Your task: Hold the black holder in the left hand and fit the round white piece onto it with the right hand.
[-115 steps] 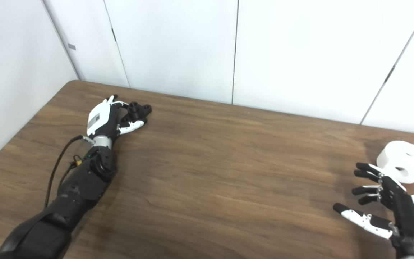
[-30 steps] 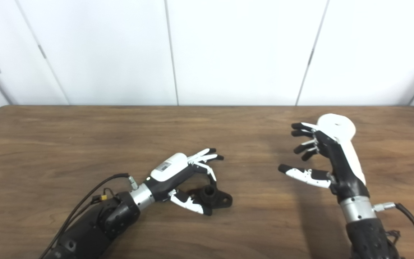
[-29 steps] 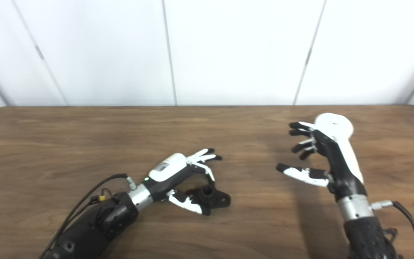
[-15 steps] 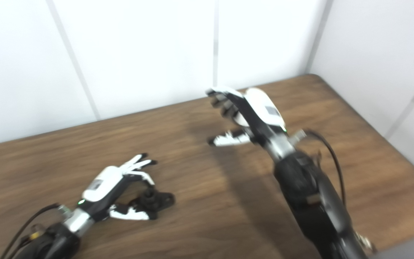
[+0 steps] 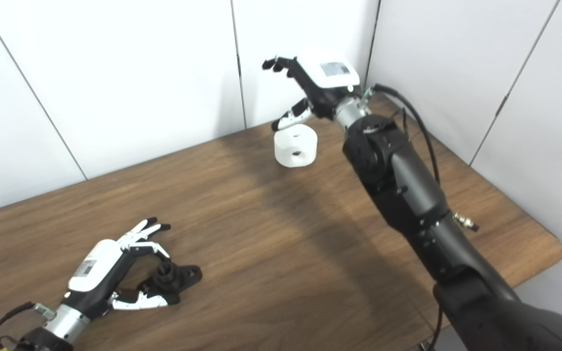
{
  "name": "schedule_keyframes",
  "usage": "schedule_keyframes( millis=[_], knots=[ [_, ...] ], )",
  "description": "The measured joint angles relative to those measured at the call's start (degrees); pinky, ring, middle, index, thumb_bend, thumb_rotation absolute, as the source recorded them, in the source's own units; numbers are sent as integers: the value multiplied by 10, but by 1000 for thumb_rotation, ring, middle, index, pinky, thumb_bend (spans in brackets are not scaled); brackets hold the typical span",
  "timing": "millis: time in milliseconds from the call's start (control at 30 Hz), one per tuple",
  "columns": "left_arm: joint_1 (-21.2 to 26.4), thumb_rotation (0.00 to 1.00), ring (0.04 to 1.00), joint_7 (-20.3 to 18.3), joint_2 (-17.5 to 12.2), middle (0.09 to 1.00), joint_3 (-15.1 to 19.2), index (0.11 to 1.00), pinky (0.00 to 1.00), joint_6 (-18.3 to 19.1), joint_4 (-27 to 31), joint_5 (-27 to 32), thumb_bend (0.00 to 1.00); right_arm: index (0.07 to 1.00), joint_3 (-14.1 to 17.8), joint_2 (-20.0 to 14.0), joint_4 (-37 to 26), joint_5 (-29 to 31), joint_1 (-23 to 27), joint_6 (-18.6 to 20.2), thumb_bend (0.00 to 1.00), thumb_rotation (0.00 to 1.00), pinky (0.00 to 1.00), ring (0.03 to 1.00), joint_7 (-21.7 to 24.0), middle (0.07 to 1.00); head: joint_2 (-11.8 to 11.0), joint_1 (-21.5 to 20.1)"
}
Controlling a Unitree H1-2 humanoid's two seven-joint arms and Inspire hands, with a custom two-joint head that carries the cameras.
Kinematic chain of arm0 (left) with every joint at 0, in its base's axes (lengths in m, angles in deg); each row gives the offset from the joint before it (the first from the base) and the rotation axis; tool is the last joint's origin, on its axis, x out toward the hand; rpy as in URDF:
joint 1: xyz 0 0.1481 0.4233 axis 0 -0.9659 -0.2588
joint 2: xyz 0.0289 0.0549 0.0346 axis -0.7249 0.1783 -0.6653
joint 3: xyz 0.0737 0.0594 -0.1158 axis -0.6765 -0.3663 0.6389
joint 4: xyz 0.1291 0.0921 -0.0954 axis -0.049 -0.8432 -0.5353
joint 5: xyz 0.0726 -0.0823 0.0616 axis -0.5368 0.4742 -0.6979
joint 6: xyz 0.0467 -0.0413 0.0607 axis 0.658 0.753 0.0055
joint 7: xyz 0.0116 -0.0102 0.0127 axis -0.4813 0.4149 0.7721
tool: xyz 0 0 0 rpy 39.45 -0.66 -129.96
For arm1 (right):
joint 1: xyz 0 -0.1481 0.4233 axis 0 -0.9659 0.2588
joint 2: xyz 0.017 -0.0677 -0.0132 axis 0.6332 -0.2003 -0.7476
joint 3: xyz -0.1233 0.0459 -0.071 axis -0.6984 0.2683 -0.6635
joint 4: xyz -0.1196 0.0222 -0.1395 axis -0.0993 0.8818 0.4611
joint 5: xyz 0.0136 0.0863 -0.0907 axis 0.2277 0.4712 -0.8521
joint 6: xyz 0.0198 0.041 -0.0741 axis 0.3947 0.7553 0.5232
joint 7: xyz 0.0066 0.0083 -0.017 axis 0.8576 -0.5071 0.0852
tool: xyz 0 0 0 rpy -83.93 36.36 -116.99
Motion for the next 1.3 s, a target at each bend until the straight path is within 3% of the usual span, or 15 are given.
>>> schedule_keyframes(
  millis=[100, 233, 333, 533, 833, 1067, 1300],
  knots=[
    [1, 61, 981, 1, -1, 906, 0, 482, 920, 0, -3, 0, 525, 831, -15, -26, 14, 9, 20, 14, 837, 312, 693, 824, 65, 859, 1, 0],
    [1, 60, 978, 4, -2, 906, 0, 482, 909, 0, -4, 0, 525, 890, -41, -71, 24, 29, 59, 36, 971, 371, 852, 911, 170, 946, 2, 3],
    [1, 61, 977, 6, -3, 904, -1, 482, 916, 0, -4, 1, 525, 915, -60, -93, 35, 42, 89, 63, 998, 376, 815, 955, 240, 987, 0, 4],
    [2, 63, 975, 8, -4, 902, -2, 482, 911, 0, -6, 2, 525, 924, -115, -97, 66, 43, 115, 100, 1000, 359, 885, 997, 326, 1000, 0, 4],
    [2, 64, 979, 8, -6, 908, -3, 482, 906, 0, -6, 2, 525, 927, -163, -96, 92, 20, 132, 107, 1000, 348, 877, 985, 357, 1000, 1, 14],
    [2, 62, 975, 7, -6, 906, -1, 482, 906, 0, -6, 2, 525, 920, -178, -84, 121, 12, 135, 109, 1000, 318, 992, 1000, 356, 997, 2, 15],
    [2, 63, 980, 5, -6, 907, 1, 482, 925, 0, -6, 3, 525, 934, -181, -77, 134, 1, 136, 109, 1000, 314, 986, 994, 345, 974, 2, 22]
  ],
)
